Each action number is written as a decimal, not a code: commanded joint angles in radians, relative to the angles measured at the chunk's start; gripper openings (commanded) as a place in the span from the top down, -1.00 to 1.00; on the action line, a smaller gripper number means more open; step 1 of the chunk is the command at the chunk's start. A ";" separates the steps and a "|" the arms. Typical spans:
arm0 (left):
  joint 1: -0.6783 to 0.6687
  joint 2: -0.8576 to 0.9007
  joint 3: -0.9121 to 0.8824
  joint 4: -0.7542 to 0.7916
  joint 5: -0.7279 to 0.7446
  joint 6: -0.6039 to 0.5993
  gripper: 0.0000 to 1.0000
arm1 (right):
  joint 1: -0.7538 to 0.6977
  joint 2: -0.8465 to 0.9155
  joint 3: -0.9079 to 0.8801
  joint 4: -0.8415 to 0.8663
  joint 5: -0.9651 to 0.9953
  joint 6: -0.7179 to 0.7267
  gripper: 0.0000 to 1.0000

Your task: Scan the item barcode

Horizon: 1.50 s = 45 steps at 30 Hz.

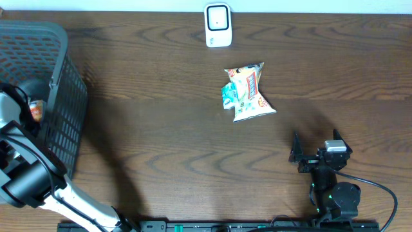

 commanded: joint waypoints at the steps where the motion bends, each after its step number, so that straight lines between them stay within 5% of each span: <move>1: 0.017 0.019 -0.010 -0.002 0.006 0.007 -0.06 | 0.008 -0.006 -0.002 -0.005 -0.003 -0.012 -0.98; 5: 0.018 0.017 -0.009 -0.012 0.006 0.007 0.78 | 0.008 -0.006 -0.002 -0.005 -0.003 -0.012 -0.99; 6: 0.018 0.014 -0.008 -0.017 0.006 0.007 0.85 | 0.008 -0.006 -0.002 -0.005 -0.003 -0.012 -0.99; 18: 0.018 -0.332 0.060 -0.042 0.231 -0.013 0.85 | 0.008 -0.006 -0.002 -0.005 -0.003 -0.012 -0.99; 29: -0.010 -0.870 0.060 0.179 0.769 -0.012 0.85 | 0.008 -0.006 -0.002 -0.005 -0.003 -0.012 -0.99; 31: -0.101 -0.949 0.060 0.244 0.868 -0.013 0.85 | 0.008 -0.006 -0.002 -0.005 -0.003 -0.012 -0.98; 37: -0.464 -0.947 0.053 0.251 0.854 0.040 0.85 | 0.008 -0.006 -0.002 -0.005 -0.003 -0.012 -0.99; 45: -0.933 -0.694 0.048 0.253 0.589 0.098 0.85 | 0.008 -0.006 -0.002 -0.005 -0.003 -0.012 -0.98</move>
